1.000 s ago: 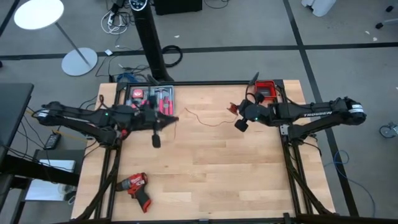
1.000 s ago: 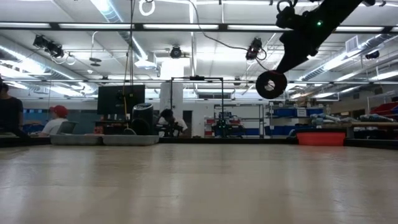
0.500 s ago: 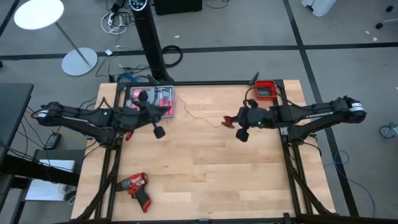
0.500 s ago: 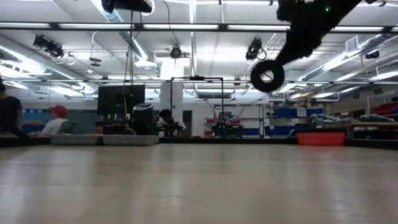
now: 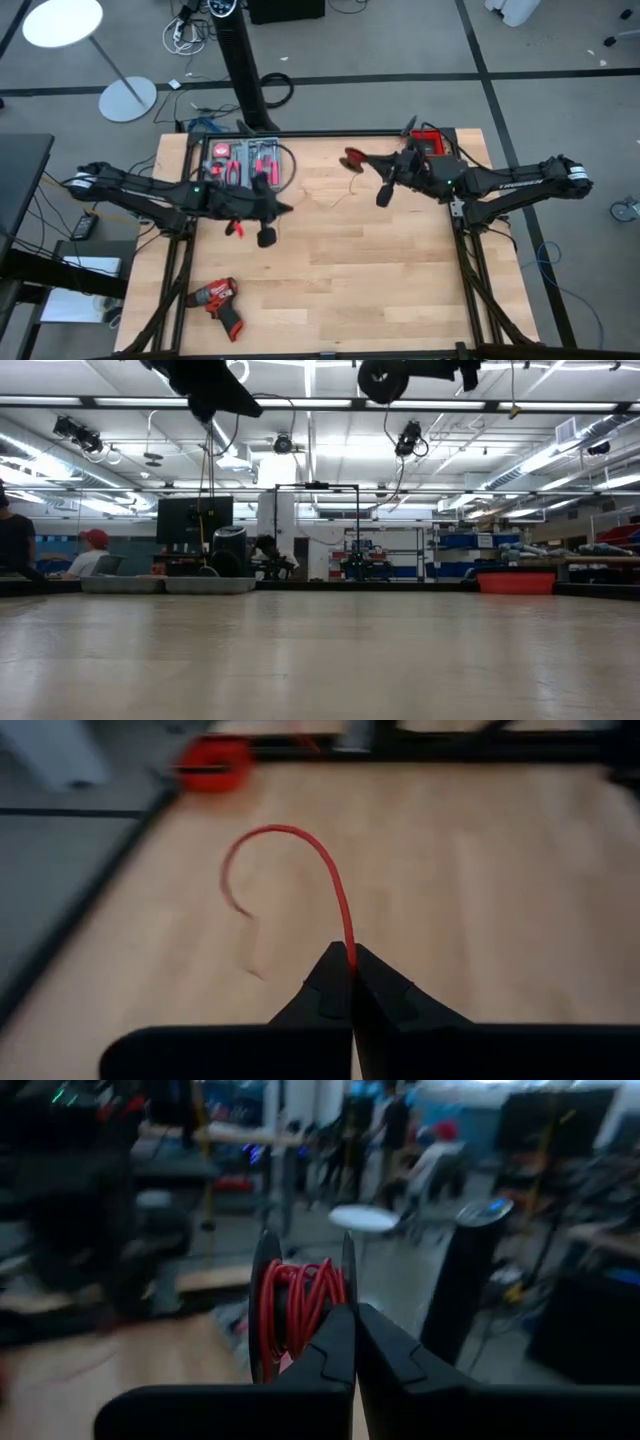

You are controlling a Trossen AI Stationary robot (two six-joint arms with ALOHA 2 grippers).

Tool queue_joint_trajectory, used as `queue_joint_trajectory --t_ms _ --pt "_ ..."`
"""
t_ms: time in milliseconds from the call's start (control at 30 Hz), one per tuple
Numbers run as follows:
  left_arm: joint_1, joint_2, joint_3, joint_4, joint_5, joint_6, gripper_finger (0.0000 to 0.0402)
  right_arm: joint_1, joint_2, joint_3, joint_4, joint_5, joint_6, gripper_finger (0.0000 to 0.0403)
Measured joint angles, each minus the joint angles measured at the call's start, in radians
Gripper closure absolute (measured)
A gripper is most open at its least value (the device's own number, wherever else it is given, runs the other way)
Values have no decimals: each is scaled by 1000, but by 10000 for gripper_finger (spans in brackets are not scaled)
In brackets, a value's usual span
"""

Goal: Coil cords
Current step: Uncoil the red wire

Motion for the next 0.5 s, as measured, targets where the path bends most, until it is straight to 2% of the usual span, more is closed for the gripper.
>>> queue_joint_trajectory --t_ms 167,400,500 --pt "-3 97 0 124 231 28 401 0 23 0 118 126 -151 403" --pt "-5 146 0 379 692 51 402 -30 46 0 114 275 -323 403" --pt "-5 116 0 435 749 52 402 -39 47 0 40 305 -333 403"
